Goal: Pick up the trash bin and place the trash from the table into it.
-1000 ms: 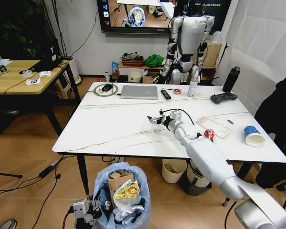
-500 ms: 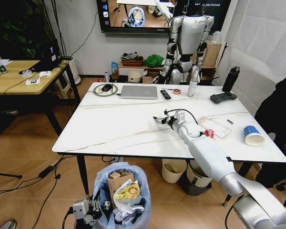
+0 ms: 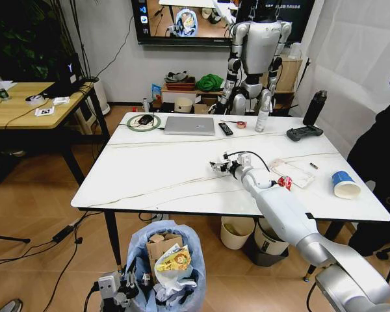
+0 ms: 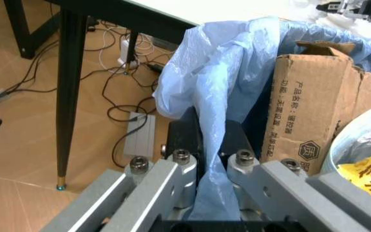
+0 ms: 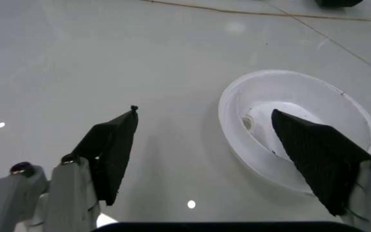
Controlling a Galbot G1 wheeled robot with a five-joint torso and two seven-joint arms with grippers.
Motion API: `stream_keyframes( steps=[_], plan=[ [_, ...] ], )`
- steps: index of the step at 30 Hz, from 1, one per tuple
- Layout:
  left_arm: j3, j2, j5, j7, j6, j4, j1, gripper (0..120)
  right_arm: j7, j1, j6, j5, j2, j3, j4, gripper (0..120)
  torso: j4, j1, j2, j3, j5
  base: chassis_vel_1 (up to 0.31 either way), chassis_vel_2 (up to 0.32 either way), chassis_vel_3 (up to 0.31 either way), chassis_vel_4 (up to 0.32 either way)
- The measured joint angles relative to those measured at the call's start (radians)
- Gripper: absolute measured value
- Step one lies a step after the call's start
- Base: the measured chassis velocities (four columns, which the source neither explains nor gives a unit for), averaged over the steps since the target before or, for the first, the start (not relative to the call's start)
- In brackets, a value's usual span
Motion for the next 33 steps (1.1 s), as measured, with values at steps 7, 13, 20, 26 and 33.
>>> stream_keyframes(
  steps=[7,13,20,26,33],
  plan=[
    [0.001,0.001,-0.002,0.0,-0.001,0.002,-0.001,1,-0.001,0.0,0.001,-0.003,0.0,0.001,-0.007,50,0.0,0.0,0.0,0.0,0.0,0.0,0.0,0.0,0.0],
    [0.002,0.004,-0.003,0.0,-0.001,0.003,-0.001,1,-0.001,0.0,0.001,-0.005,-0.004,0.002,-0.01,29,-0.0001,0.0,0.0,0.0,0.0,0.0,0.0,0.0,0.0],
    [0.002,0.005,-0.005,0.0,-0.001,0.005,-0.003,1,-0.001,0.0,0.001,-0.007,-0.005,0.0,-0.005,4,0.0,0.0,0.0,0.0,-0.0001,0.0,0.0,0.0,0.0],
    [0.005,0.004,-0.005,0.0,-0.001,0.01,-0.004,1,-0.001,-0.015,0.0,-0.007,-0.016,0.0,0.021,0,0.0,0.0,0.0,0.0,-0.0001,0.0,0.0,0.0,0.0],
    [0.015,0.008,-0.003,0.0,-0.002,0.015,-0.006,1,0.017,-0.07,-0.024,0.051,-0.074,0.009,0.176,0,0.0001,0.0,0.0,0.0,0.0,0.0,0.0,0.0,0.0]
  ],
)
